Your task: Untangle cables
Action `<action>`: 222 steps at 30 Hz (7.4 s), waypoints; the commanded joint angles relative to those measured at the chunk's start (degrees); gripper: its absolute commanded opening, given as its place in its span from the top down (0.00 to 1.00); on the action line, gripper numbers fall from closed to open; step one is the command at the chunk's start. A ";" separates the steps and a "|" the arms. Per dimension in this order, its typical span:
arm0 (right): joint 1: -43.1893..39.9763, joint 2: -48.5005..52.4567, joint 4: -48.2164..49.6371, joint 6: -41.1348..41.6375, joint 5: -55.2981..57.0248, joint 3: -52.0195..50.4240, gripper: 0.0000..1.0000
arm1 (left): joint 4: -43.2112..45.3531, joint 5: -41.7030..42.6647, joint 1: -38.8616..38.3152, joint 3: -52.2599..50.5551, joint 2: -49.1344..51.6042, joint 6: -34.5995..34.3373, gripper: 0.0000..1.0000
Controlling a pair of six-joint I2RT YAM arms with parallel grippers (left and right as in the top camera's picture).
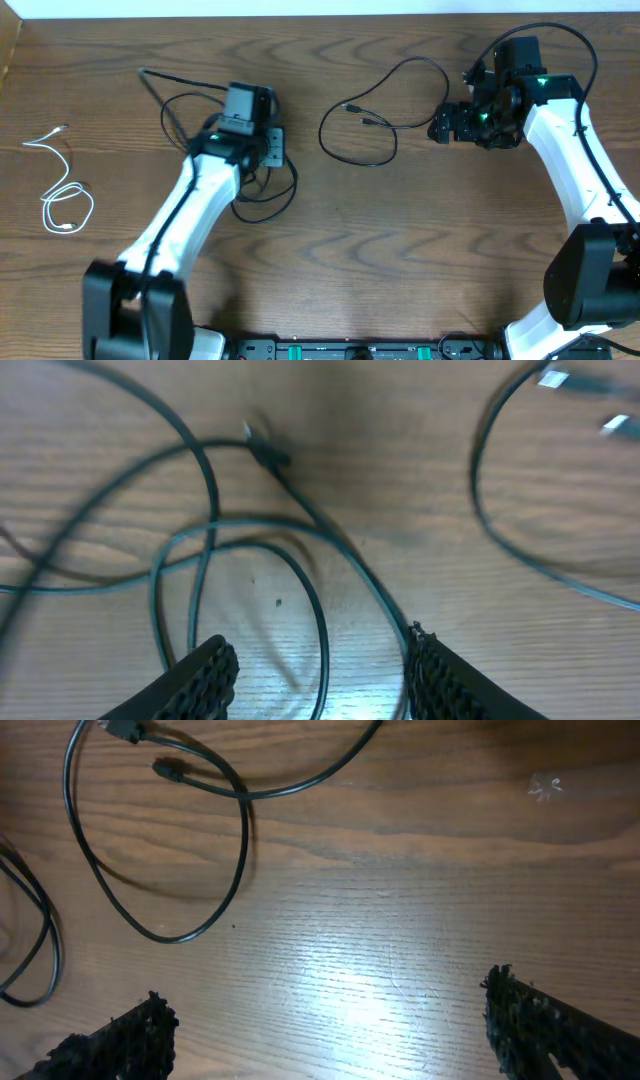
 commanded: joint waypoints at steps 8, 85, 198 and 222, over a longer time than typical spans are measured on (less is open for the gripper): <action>0.09 -0.20 0.76 1.77 -0.57 -0.26 0.03 | -0.20 -4.28 -0.92 0.17 8.59 -1.05 0.43; 0.09 -0.20 0.79 1.73 -0.55 -0.26 0.03 | 12.81 -1.25 4.57 7.13 -3.58 -9.05 0.93; 0.72 -0.20 -1.55 2.84 -0.55 -0.26 0.04 | -12.11 -7.26 44.87 48.04 28.37 -14.91 0.77; 0.72 -0.20 -0.59 2.84 -0.55 -0.26 0.04 | -14.69 -8.76 53.27 47.30 37.48 -18.12 0.41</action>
